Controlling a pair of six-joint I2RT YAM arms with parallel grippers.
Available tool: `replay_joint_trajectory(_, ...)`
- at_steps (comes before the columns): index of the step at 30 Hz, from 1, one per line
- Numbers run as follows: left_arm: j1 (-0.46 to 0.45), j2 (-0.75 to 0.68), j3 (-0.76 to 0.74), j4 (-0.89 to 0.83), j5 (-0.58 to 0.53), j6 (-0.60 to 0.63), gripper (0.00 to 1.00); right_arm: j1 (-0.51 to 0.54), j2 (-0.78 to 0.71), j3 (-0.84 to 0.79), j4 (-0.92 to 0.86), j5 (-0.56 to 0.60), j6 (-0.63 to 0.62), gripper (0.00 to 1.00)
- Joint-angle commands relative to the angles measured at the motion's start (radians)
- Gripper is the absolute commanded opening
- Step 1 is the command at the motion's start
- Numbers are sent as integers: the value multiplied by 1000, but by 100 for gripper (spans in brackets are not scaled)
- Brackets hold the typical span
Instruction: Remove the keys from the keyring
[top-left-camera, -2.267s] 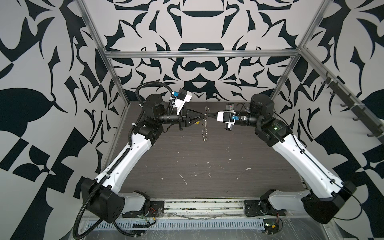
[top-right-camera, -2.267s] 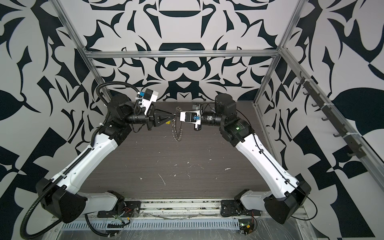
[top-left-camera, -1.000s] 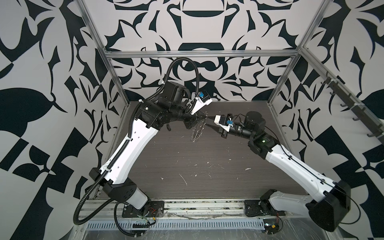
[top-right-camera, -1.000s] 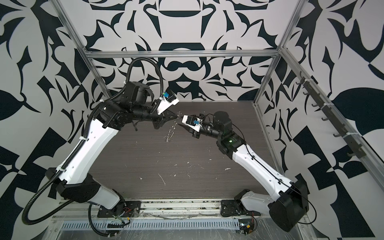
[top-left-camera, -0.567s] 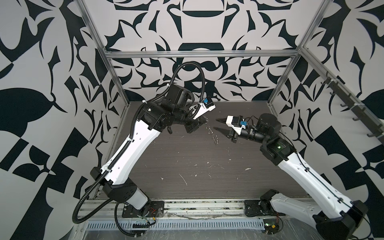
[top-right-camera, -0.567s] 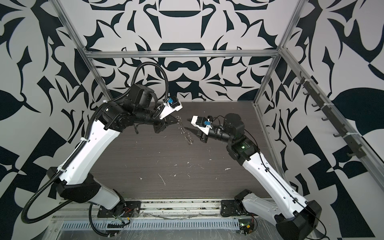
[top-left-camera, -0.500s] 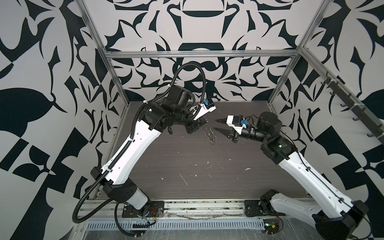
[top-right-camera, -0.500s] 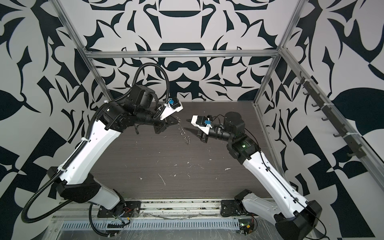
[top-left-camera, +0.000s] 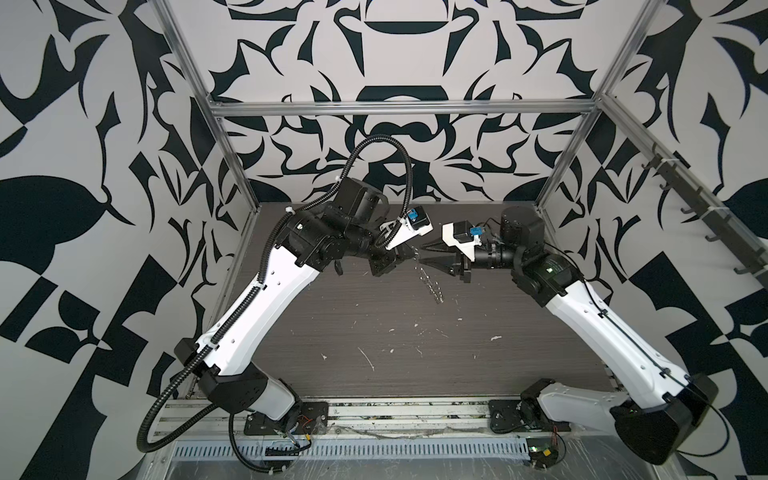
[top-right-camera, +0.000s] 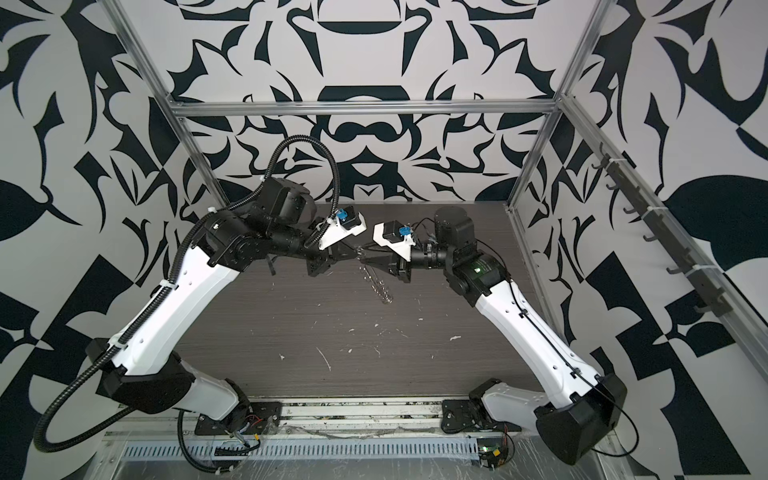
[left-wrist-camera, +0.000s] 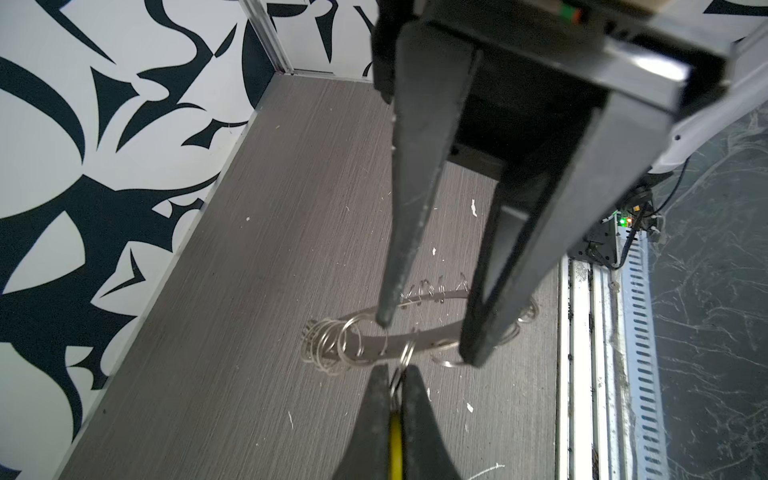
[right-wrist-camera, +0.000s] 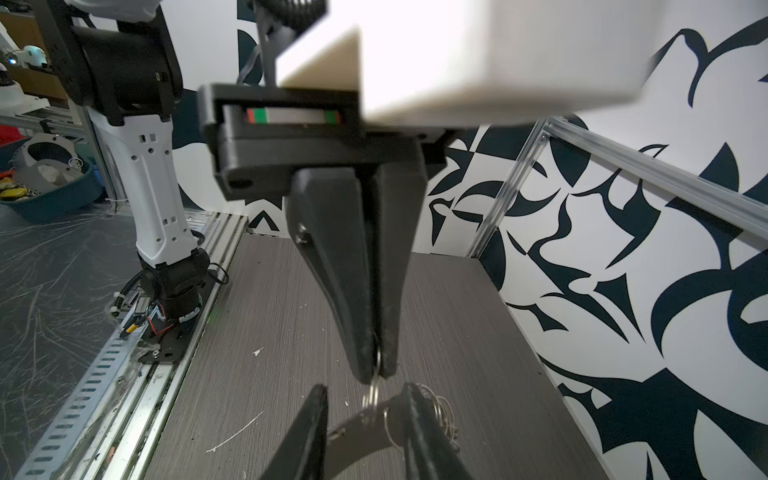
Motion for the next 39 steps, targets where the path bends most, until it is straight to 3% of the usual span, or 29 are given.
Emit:
replay_joint_trajectory(1, -5, -32, -9, 13, 41, 26, 0, -11, 0, 59, -16, -43, -7, 33)
replay_joint_trajectory(14, -6, -30, -8, 14, 48, 24, 0, -11, 60, 111, -75, -87, 6, 24)
replay_joint_trajectory(24, -8, -25, -4, 18, 58, 21, 0, -11, 83, 124, -87, -101, 6, 1)
replay_joint_trajectory(27, -8, -31, -13, 30, 55, 18, 0, -11, 70, 111, -72, -106, 8, 0)
replay_joint_trajectory(33, 13, -76, -65, 67, 68, -8, 0, -29, -28, -86, 371, -110, 253, 0)
replay_joint_trajectory(39, 108, -136, -168, 179, 258, -112, 0, -44, -51, -149, 692, -138, 476, 0)
